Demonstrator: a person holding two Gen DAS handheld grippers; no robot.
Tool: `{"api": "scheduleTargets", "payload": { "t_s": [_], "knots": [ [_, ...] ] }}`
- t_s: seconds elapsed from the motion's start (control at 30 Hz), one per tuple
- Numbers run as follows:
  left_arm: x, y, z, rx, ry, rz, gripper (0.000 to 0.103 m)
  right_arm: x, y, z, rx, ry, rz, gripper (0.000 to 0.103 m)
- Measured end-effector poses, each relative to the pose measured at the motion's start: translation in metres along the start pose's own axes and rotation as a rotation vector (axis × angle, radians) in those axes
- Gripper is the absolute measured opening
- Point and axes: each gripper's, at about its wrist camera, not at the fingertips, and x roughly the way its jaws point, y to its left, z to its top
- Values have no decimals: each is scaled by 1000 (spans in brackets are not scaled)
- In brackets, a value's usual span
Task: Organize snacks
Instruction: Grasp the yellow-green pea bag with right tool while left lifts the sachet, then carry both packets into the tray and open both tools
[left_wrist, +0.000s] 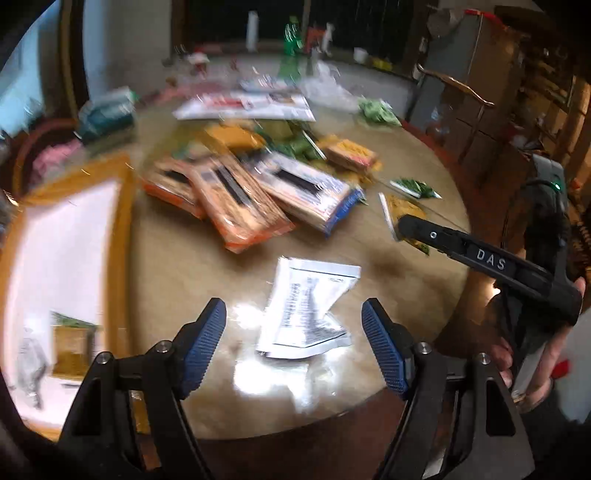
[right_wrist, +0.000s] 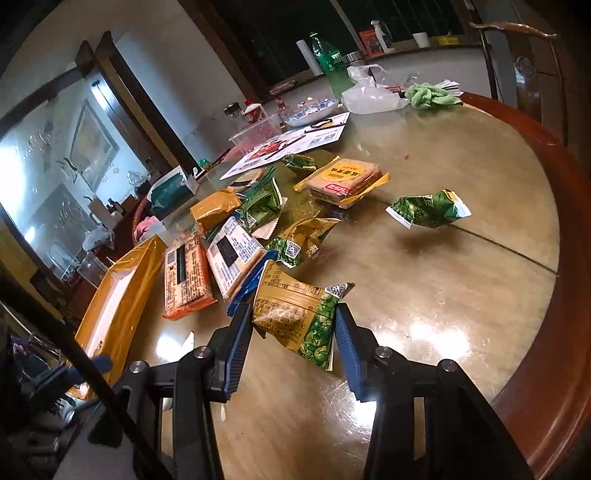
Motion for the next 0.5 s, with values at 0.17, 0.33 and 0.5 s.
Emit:
{"api": "scheduleTargets", "payload": {
  "t_s": [0.17,0.33,0.5],
  "knots": [
    [24,-28,2,119,60,97,69,1,2,0,-10,9,1,45],
    [39,-15,0,68,101,91,20,1,2,-1,-15,14,-1,45],
    [20,8,-5,-51,50,63,19,1,5,-2,-35,7,-7,45]
  ]
}}
